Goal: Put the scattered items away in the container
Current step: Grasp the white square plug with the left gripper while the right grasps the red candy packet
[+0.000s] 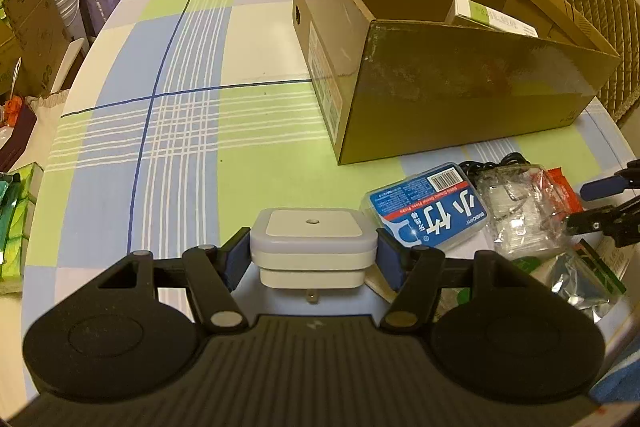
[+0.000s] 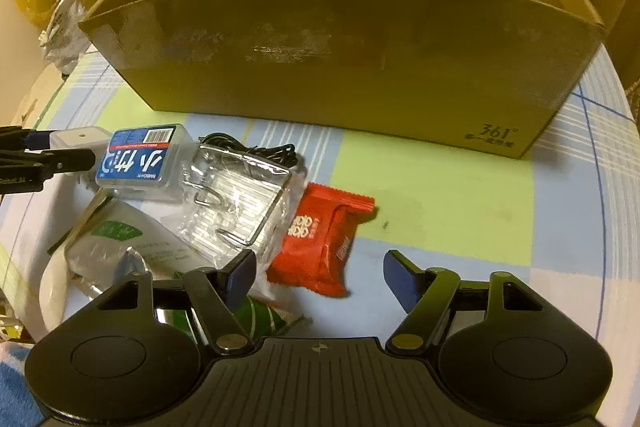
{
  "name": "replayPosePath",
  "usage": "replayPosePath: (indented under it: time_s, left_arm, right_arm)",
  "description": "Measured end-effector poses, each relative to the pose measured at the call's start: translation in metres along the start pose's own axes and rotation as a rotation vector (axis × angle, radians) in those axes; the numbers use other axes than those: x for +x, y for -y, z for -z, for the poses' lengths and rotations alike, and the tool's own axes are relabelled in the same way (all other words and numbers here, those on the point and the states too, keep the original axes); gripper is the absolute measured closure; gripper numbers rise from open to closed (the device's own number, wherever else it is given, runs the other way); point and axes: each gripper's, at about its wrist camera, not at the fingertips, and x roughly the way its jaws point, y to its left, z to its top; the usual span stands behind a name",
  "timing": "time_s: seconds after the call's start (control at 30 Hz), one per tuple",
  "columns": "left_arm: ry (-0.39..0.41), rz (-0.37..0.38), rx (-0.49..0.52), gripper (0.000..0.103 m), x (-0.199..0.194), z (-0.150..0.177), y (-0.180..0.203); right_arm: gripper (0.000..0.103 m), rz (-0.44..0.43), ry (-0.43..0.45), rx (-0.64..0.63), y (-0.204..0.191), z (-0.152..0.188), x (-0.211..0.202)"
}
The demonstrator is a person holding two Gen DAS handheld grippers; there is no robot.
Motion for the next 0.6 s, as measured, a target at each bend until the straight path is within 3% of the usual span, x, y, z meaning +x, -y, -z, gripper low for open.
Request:
replayPosePath:
  time_s: [0.17,0.23,0.4,0.6]
  left_arm:
    - [-0.002,0.005,0.005,0.042,0.001,-0.002,-0.001]
    - [-0.003,0.005,0.010,0.042,0.001,-0.003,-0.001]
    - [-0.004,0.006,0.031,0.040,0.003,-0.003,0.000]
    - [-0.014,0.003,0.037,0.041,0.005,-0.003,0.000]
  right_arm:
    - [0.037,0.004,-0.001,-0.002,0.000,-0.004,0.009]
    - [0.043,-0.002,0.000,0.002,0.000,-0.005,0.011]
    - [0.071,0.011,0.005,0.001,0.004,-0.006,0.009]
    - [0.073,0.050,-0.003,-0.017,0.012,-0.001,0.003]
